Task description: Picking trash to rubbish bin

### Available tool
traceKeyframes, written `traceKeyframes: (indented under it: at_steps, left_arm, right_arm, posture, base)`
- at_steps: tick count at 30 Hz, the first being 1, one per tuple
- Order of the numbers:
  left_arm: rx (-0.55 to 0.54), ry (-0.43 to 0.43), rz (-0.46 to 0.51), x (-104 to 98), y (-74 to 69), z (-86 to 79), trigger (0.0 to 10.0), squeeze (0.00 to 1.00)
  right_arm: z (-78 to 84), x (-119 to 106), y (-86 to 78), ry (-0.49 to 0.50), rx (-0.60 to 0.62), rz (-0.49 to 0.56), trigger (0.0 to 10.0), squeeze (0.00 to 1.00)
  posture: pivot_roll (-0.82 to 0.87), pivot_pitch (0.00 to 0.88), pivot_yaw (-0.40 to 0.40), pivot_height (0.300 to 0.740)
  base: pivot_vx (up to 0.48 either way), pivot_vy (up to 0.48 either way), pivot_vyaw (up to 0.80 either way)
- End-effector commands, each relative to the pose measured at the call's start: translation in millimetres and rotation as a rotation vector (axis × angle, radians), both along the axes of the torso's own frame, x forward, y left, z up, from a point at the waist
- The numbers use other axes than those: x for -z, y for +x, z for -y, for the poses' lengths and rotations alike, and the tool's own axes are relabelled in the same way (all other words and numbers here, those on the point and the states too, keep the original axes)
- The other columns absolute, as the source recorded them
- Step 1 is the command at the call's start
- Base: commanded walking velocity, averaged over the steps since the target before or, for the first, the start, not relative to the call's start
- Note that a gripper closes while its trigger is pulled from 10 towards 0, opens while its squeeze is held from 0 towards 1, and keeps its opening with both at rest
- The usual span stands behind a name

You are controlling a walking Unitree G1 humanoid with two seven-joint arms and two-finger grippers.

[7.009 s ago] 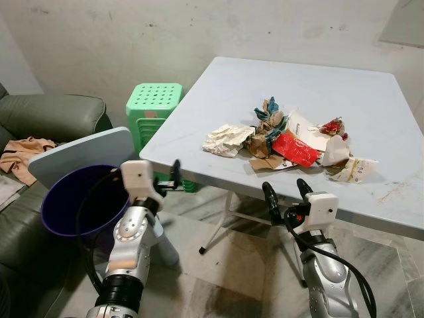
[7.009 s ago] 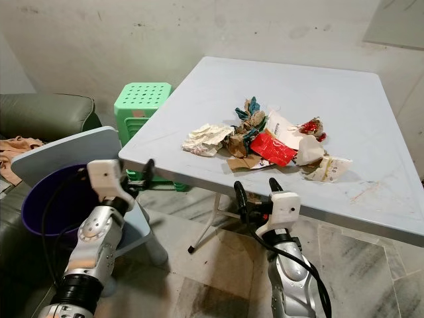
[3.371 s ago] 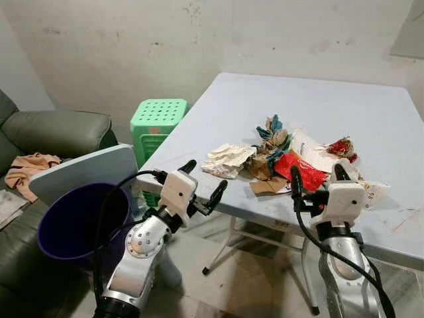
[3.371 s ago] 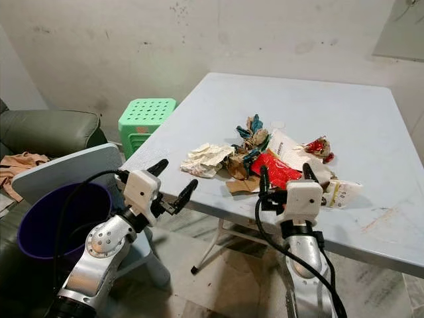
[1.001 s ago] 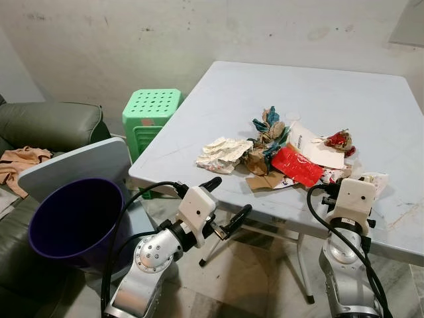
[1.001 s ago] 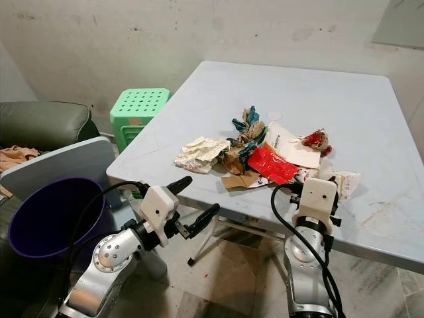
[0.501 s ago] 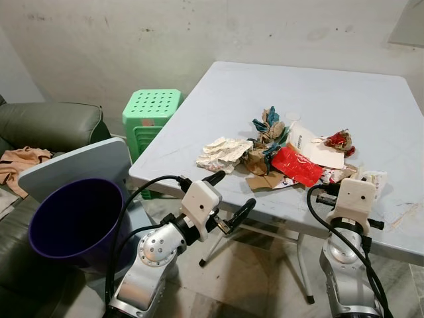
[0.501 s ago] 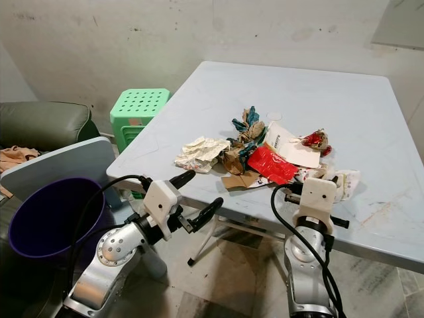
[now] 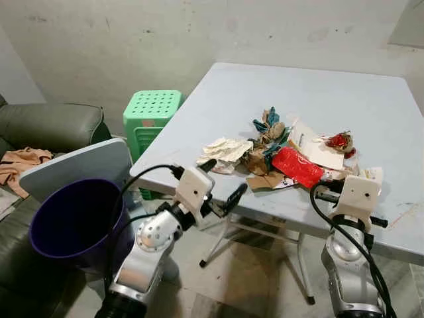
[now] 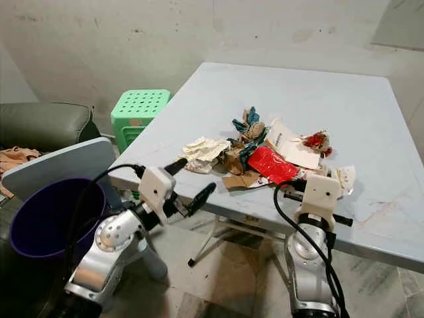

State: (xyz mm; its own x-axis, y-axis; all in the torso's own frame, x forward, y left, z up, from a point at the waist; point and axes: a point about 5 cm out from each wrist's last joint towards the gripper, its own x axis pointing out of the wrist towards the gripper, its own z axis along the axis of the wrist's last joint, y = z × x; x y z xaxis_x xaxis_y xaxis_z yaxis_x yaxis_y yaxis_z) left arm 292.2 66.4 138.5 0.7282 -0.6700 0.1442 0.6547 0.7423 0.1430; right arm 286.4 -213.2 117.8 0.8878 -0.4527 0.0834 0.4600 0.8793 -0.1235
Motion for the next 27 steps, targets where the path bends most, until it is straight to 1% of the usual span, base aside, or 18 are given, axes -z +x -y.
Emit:
traceKeyframes:
  at_steps: [1,3,5,9,10,12,13,14,15,16,17,19,22,23,25,26,27]
  left_arm:
    - [-0.034,-0.025,-0.003,-4,6.5,-6.0,10.0,0.00]
    - [-0.066,-0.050,-0.003,-8,13.8,-11.2,10.0,0.00]
    - [-0.100,-0.074,-0.009,-10,18.9,-15.9,10.0,0.00]
    - [-0.117,-0.083,-0.013,-11,21.4,-18.5,10.0,0.00]
    - [-0.134,-0.103,-0.022,-11,22.7,-20.5,10.0,0.00]
    - [-0.144,-0.108,-0.027,-10,23.3,-22.1,10.0,0.00]
    - [-0.147,-0.106,-0.026,-9,23.3,-22.6,10.0,0.00]
    - [-0.156,-0.100,-0.029,-7,22.9,-23.7,10.0,0.00]
    - [-0.163,-0.095,-0.031,-6,22.8,-24.6,10.0,0.00]
    - [-0.182,-0.090,-0.042,-2,22.7,-26.7,10.0,0.00]
    - [-0.208,-0.098,-0.056,1,22.6,-29.6,10.0,0.00]
    - [-0.224,-0.114,-0.064,2,23.1,-31.7,10.0,0.00]
    - [-0.266,-0.128,-0.070,2,24.8,-37.3,10.0,0.00]
    - [-0.278,-0.134,-0.072,2,25.0,-39.3,10.0,0.00]
    - [-0.295,-0.128,-0.067,3,25.2,-41.4,10.0,0.00]
    - [-0.344,-0.115,-0.059,4,26.1,-47.2,10.0,0.00]
    - [-0.356,-0.112,-0.057,4,26.4,-48.7,10.0,0.00]
  right_arm:
    - [2.3,-12,2.4,0.018,-0.010,0.052,0.0,0.00]
    - [4.7,-23,4.6,0.027,-0.024,0.093,0.0,0.00]
    - [8.3,-31,5.8,0.078,-0.017,0.131,0.0,0.00]
    - [10.3,-38,6.6,0.051,-0.030,0.165,0.0,0.00]
    - [10.7,-40,6.0,0.050,-0.040,0.172,0.0,0.00]
    - [11.2,-40,4.9,0.032,-0.052,0.165,0.0,0.00]
    - [10.5,-40,3.5,0.001,-0.077,0.156,0.0,0.00]
    - [5.2,-40,0.0,0.002,-0.153,0.201,10.0,0.00]
    - [1.5,-41,-3.0,0.004,-0.209,0.236,10.0,0.00]
    - [-5.2,-37,-7.6,0.012,-0.300,0.248,10.0,0.00]
    - [-9.2,-31,-11.5,0.055,-0.344,0.225,10.0,0.00]
    - [-11.0,-29,-13.7,0.082,-0.369,0.220,10.0,0.00]
    - [-13.6,-25,-15.6,0.060,-0.381,0.204,10.0,0.00]
    - [-14.7,-22,-15.9,0.075,-0.388,0.193,10.0,0.00]
    - [-15.4,-21,-16.5,0.077,-0.395,0.193,10.0,0.00]
    - [-17.5,-19,-17.4,0.080,-0.413,0.188,10.0,0.00]
    - [-18.1,-19,-17.8,0.077,-0.417,0.189,10.0,0.00]
  posture:
    - [-0.01,0.000,0.069,0.740]
    - [-0.01,0.000,0.069,0.740]
    - [-0.01,0.000,0.069,0.740]
    - [-0.01,0.000,0.067,0.740]
    - [-0.01,0.000,0.067,0.740]
    - [-0.01,0.000,0.067,0.740]
    - [-0.01,0.000,0.067,0.740]
    - [-0.01,0.000,0.067,0.740]
    - [-0.01,0.000,0.067,0.740]
    - [-0.01,0.000,0.067,0.740]
    - [-0.01,0.000,0.067,0.740]
    - [-0.01,0.000,0.069,0.740]
    - [-0.01,0.000,0.069,0.740]
    - [-0.01,0.000,0.069,0.740]
    - [-0.01,0.000,0.069,0.740]
    - [0.00,0.000,0.065,0.740]
    - [0.00,0.000,0.065,0.740]
  base:
    - [0.000,0.000,0.00]
    - [0.000,0.000,0.00]
    - [0.000,0.000,0.00]
    - [0.000,0.000,0.00]
    - [0.000,0.000,0.00]
    - [0.000,0.000,0.00]
    - [0.000,0.000,0.00]
    - [0.000,0.000,0.00]
    - [0.000,0.000,0.00]
    - [0.000,0.000,0.00]
    - [0.000,0.000,0.00]
    - [0.000,0.000,0.00]
    - [0.000,0.000,0.00]
    - [0.000,0.000,0.00]
    - [0.000,0.000,0.00]
    - [0.000,0.000,0.00]
    - [0.000,0.000,0.00]
